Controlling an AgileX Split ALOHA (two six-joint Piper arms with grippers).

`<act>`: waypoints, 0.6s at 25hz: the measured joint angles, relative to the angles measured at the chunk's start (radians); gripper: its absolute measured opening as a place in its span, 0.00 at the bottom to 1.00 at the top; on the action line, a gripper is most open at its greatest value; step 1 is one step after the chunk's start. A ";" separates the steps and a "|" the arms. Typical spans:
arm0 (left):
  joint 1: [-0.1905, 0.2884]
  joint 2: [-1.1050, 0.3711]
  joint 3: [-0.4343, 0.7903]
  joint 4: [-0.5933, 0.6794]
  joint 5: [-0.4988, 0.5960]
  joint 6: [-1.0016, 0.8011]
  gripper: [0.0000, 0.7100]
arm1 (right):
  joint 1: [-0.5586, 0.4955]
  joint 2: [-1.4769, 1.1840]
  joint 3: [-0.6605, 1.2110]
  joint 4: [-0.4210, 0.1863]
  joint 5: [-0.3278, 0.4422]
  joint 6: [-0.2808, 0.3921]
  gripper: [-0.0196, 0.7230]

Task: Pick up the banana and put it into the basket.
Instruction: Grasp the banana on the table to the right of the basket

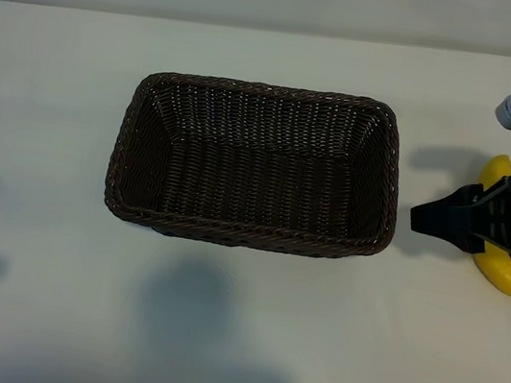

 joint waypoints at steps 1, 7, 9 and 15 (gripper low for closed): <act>0.000 -0.022 0.029 0.000 -0.005 0.000 0.86 | 0.000 0.000 0.000 0.000 0.000 0.000 0.79; 0.000 -0.138 0.136 0.002 -0.038 0.000 0.86 | 0.000 0.000 0.000 0.000 0.000 0.000 0.79; 0.000 -0.161 0.136 0.003 -0.042 0.000 0.86 | 0.000 0.000 0.000 0.000 0.000 0.000 0.79; 0.000 -0.244 0.136 0.003 -0.046 0.000 0.86 | 0.000 0.000 0.000 0.000 0.007 0.000 0.79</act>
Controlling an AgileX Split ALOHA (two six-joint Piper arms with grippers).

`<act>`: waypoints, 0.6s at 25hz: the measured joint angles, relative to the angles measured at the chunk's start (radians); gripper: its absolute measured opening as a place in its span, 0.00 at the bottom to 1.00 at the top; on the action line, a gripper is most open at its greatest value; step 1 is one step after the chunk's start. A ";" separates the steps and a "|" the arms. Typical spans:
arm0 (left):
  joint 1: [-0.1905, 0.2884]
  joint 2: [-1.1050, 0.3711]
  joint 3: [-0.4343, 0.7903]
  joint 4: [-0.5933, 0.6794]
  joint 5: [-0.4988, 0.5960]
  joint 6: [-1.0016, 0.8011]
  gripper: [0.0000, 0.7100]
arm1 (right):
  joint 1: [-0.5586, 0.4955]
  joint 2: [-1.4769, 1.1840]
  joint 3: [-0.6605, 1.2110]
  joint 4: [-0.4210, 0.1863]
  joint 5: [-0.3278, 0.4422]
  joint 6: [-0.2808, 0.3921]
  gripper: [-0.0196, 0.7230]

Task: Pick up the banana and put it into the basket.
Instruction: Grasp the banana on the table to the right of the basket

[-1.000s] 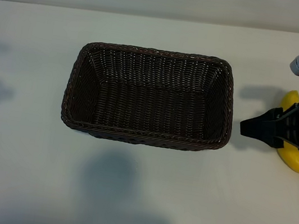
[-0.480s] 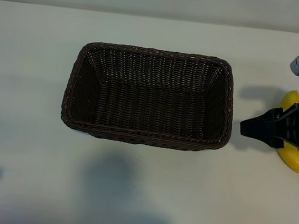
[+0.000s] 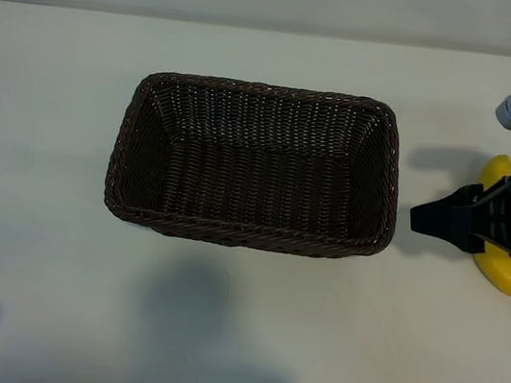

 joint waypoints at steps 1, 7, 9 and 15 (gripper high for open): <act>0.000 -0.031 0.000 0.000 0.000 0.000 0.86 | 0.000 0.000 0.000 0.000 0.011 0.000 0.79; 0.000 -0.287 0.000 0.000 0.001 0.000 0.86 | 0.000 0.000 0.000 0.000 0.033 0.000 0.79; 0.000 -0.363 0.000 0.000 0.002 0.000 0.86 | 0.000 0.000 0.000 0.001 0.033 0.011 0.79; 0.000 -0.445 0.000 0.000 0.010 0.000 0.86 | 0.000 0.000 0.000 0.000 0.044 0.071 0.79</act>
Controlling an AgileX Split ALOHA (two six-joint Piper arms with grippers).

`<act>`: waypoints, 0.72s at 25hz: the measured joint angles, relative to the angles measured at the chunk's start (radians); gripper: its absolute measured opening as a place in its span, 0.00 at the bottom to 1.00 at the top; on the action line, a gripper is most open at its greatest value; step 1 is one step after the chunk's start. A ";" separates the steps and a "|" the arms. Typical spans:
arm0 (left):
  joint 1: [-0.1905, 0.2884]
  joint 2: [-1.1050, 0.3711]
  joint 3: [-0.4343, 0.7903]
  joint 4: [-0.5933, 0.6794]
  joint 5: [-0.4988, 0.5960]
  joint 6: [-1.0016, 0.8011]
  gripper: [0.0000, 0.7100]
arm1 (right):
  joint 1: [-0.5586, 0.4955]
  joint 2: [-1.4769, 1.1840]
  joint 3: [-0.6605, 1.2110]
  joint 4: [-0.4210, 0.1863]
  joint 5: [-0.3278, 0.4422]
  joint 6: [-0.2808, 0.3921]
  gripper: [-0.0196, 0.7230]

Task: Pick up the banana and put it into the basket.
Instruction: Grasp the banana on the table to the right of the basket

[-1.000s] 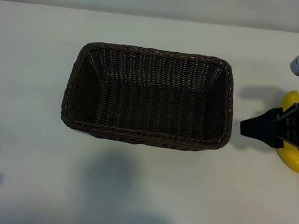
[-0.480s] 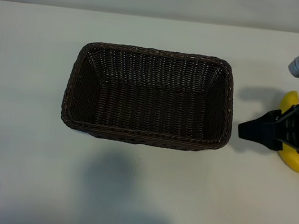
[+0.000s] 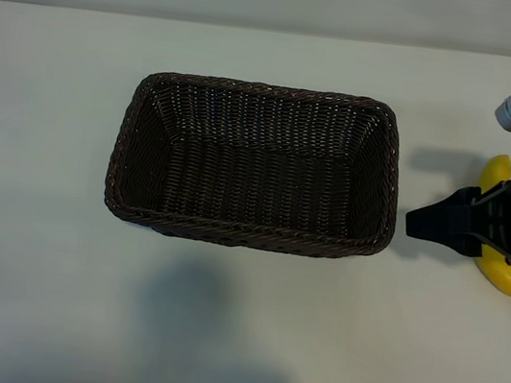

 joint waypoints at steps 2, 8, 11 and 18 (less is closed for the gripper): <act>0.000 0.000 0.000 0.000 0.000 0.000 0.86 | 0.000 0.000 0.000 -0.004 0.007 0.010 0.79; -0.029 0.000 0.000 0.000 0.000 0.000 0.86 | 0.000 0.000 -0.048 -0.070 0.014 0.063 0.79; -0.080 0.000 0.000 0.000 0.000 0.000 0.86 | 0.000 0.000 -0.110 -0.118 0.028 0.109 0.79; -0.106 0.000 0.000 0.000 0.000 0.000 0.86 | 0.000 0.070 -0.321 -0.371 0.078 0.357 0.79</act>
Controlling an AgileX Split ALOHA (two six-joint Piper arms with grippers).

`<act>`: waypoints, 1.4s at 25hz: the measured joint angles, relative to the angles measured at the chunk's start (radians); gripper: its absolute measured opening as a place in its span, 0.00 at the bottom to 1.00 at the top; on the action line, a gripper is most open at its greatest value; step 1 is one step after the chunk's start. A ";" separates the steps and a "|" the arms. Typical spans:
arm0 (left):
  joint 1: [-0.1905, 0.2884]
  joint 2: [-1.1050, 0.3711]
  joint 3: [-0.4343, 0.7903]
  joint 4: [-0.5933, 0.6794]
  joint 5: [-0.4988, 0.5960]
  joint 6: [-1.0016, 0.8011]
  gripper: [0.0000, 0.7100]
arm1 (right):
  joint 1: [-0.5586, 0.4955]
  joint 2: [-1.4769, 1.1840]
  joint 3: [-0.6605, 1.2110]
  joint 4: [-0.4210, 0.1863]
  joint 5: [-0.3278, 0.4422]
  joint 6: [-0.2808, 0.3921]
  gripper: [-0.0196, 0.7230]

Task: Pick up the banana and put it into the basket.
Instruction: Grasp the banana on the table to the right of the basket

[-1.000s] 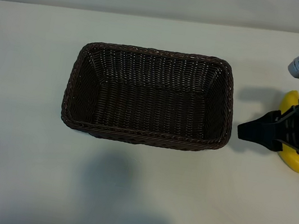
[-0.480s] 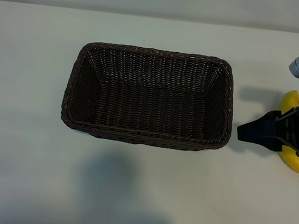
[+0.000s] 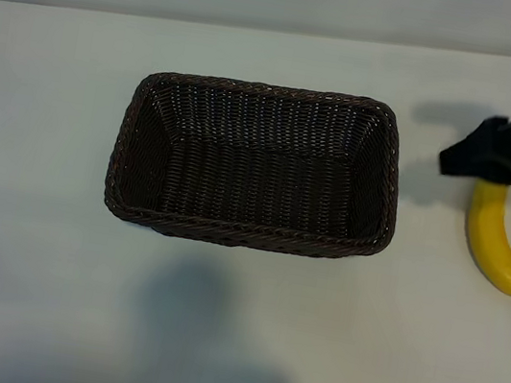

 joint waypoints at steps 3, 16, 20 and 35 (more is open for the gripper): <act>0.000 0.000 0.000 0.000 0.000 0.000 0.86 | 0.000 0.048 -0.107 -0.146 0.046 0.131 0.79; 0.000 0.000 0.000 0.000 0.000 -0.002 0.86 | 0.047 0.224 -0.316 -0.524 0.318 0.500 0.79; 0.000 0.000 0.000 0.000 0.000 -0.002 0.86 | 0.096 0.260 -0.316 -0.602 0.269 0.554 0.79; 0.000 0.000 0.000 0.000 0.000 -0.001 0.86 | 0.099 0.428 -0.317 -0.649 0.155 0.594 0.79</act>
